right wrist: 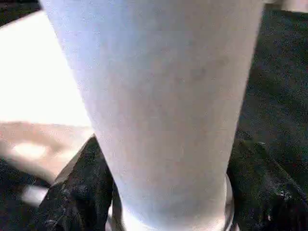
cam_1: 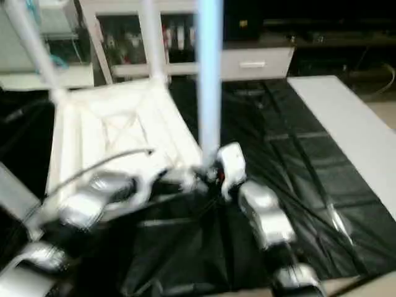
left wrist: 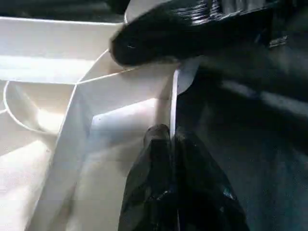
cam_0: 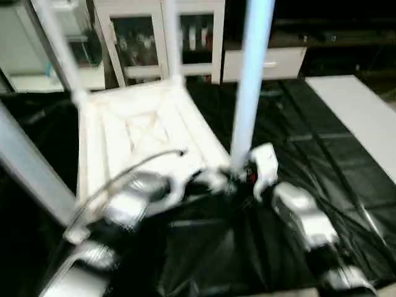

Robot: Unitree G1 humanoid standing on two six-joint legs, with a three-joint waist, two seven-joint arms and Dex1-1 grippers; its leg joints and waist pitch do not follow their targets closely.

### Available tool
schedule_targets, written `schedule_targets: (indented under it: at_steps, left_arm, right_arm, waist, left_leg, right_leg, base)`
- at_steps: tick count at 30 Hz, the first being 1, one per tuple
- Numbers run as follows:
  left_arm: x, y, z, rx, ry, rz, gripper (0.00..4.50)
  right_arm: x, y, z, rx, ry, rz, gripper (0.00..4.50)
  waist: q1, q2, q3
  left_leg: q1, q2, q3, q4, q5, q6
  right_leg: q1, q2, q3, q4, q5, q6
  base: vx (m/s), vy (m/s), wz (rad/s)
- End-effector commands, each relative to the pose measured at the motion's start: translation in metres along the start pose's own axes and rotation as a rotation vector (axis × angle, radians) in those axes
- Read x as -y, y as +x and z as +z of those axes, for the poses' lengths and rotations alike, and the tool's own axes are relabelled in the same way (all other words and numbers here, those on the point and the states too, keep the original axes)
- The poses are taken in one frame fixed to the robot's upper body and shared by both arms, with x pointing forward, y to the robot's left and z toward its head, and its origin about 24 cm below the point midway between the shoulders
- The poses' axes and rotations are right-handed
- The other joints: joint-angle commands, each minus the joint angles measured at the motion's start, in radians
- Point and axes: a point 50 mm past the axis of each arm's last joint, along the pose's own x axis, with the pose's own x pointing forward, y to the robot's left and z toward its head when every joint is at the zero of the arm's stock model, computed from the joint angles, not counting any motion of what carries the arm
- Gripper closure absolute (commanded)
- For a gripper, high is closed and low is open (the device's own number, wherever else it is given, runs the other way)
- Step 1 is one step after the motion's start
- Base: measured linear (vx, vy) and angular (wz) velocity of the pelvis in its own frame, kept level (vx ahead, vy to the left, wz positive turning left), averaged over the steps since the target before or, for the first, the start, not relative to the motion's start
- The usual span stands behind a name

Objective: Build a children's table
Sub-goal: Rotate leg to tighten

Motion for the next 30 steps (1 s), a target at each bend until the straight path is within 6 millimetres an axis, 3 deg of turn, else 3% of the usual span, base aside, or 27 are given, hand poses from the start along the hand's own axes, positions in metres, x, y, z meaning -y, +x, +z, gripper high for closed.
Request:
schedule_targets:
  at_steps: [1, 5, 11, 16, 17, 20, 22, 23, 25, 26, 27, 28, 30]
  left_arm:
    - [-0.014, 0.003, -0.012, -0.081, -0.088, 0.225, 4.5]
    - [-0.013, 0.018, 0.006, -0.037, -0.062, 0.314, 4.5]
    - [-0.006, 0.019, 0.002, -0.029, 0.003, 0.204, 4.5]
    - [-0.004, 0.018, -0.004, -0.041, 0.009, 0.179, 4.5]
    - [-0.004, 0.018, -0.005, -0.042, 0.009, 0.177, 4.5]
    - [-0.005, 0.018, -0.006, -0.044, 0.018, 0.168, 4.5]
    - [-0.006, 0.017, -0.007, -0.047, 0.04, 0.163, 4.5]
    - [-0.006, 0.017, -0.006, -0.042, 0.049, 0.157, 4.5]
    - [-0.005, 0.016, -0.006, -0.034, 0.07, 0.137, 4.5]
    - [-0.005, 0.015, -0.006, -0.032, 0.08, 0.128, 4.5]
    - [-0.005, 0.015, -0.006, -0.032, 0.08, 0.128, 4.5]
    - [-0.004, 0.013, -0.008, -0.02, 0.128, 0.075, 4.5]
    - [0.0, 0.01, -0.012, -0.008, 0.221, -0.009, 4.5]
  right_arm:
    - [-0.001, 0.007, -0.008, -0.051, 0.046, -0.123, 1.79]
    - [-0.006, 0.021, -0.006, -0.057, 0.047, -0.235, 1.79]
    - [-0.013, 0.022, -0.002, -0.02, 0.004, -0.168, 1.79]
    - [-0.014, 0.021, 0.0, 0.027, 0.008, -0.143, 1.79]
    - [-0.015, 0.021, 0.001, 0.046, 0.012, -0.129, 1.24]
    - [-0.021, 0.017, 0.011, 0.129, 0.022, -0.032, 1.1]
    - [-0.027, 0.014, 0.017, 0.165, -0.017, 0.053, 0.9]
    - [-0.028, 0.011, 0.019, 0.177, -0.028, 0.09, 0.66]
    - [-0.03, 0.0, 0.021, 0.196, -0.047, 0.186, 0.66]
    - [-0.031, -0.006, 0.022, 0.204, -0.056, 0.238, 0.66]
    - [-0.031, -0.006, 0.022, 0.204, -0.056, 0.238, 0.66]
    - [-0.027, -0.026, 0.02, 0.199, -0.096, 0.34, 0.66]
    - [-0.016, -0.047, 0.014, 0.177, -0.127, 0.391, 0.66]
  waist:
    - [-0.003, -0.005, -0.044]
    - [0.002, -0.007, -0.051]
    - [0.008, -0.007, -0.055]
    - [0.008, -0.005, -0.054]
    - [0.008, -0.004, -0.052]
    - [0.007, -0.002, -0.049]
    - [0.002, -0.004, -0.045]
    - [0.0, -0.006, -0.045]
    - [-0.003, -0.007, -0.043]
    - [0.002, -0.007, -0.043]
    - [0.002, -0.007, -0.043]
    - [0.004, -0.01, -0.043]
    - [0.008, -0.008, -0.044]
  left_leg:
    - [0.008, 0.044, -0.031, -0.084, -0.299, -0.007]
    - [0.003, 0.039, -0.029, -0.081, -0.253, 0.019]
    - [-0.009, 0.041, -0.026, -0.075, -0.184, 0.076]
    - [-0.006, 0.043, -0.023, -0.076, -0.194, 0.08]
    - [-0.005, 0.044, -0.024, -0.078, -0.208, 0.076]
    - [-0.006, 0.044, -0.025, -0.081, -0.243, 0.072]
    - [-0.013, 0.046, -0.031, -0.089, -0.266, 0.071]
    - [-0.01, 0.045, -0.03, -0.087, -0.278, 0.068]
    - [-0.012, 0.045, -0.032, -0.089, -0.284, 0.068]
    - [-0.004, 0.046, -0.029, -0.087, -0.291, 0.07]
    - [-0.004, 0.046, -0.029, -0.087, -0.291, 0.07]
    - [-0.014, 0.045, -0.032, -0.09, -0.271, 0.081]
    - [-0.014, 0.049, -0.033, -0.088, -0.264, 0.096]
  right_leg:
    - [0.033, -0.055, 0.034, -0.087, -0.425, -0.154]
    - [0.038, -0.054, 0.032, -0.083, -0.343, -0.175]
    - [0.045, -0.056, 0.032, -0.069, -0.229, -0.209]
    - [0.042, -0.057, 0.032, -0.073, -0.254, -0.214]
    - [0.041, -0.056, 0.031, -0.075, -0.275, -0.21]
    - [0.04, -0.056, 0.031, -0.081, -0.326, -0.19]
    - [0.046, -0.054, 0.028, -0.084, -0.366, -0.164]
    - [0.041, -0.055, 0.03, -0.088, -0.388, -0.156]
    - [0.042, -0.057, 0.03, -0.092, -0.423, -0.143]
    - [0.035, -0.056, 0.032, -0.097, -0.445, -0.135]
    - [0.035, -0.056, 0.032, -0.097, -0.445, -0.135]
    - [0.044, -0.055, 0.033, -0.095, -0.421, -0.128]
    - [0.042, -0.056, 0.036, -0.094, -0.409, -0.114]
  base:
    - [0.0, 0.0, 0.0]
    - [0.0, 0.0, 0.0]
    - [0.0, 0.0, 0.0]
    - [0.0, 0.0, 0.0]
    - [0.0, 0.0, 0.0]
    - [0.0, 0.0, 0.0]
    - [0.0, 0.0, 0.0]
    - [0.0, 0.0, 0.0]
    - [0.0, 0.0, 0.0]
    - [0.0, 0.0, 0.0]
    - [0.0, 0.0, 0.0]
    - [0.0, 0.0, 0.0]
    - [0.0, 0.0, 0.0]
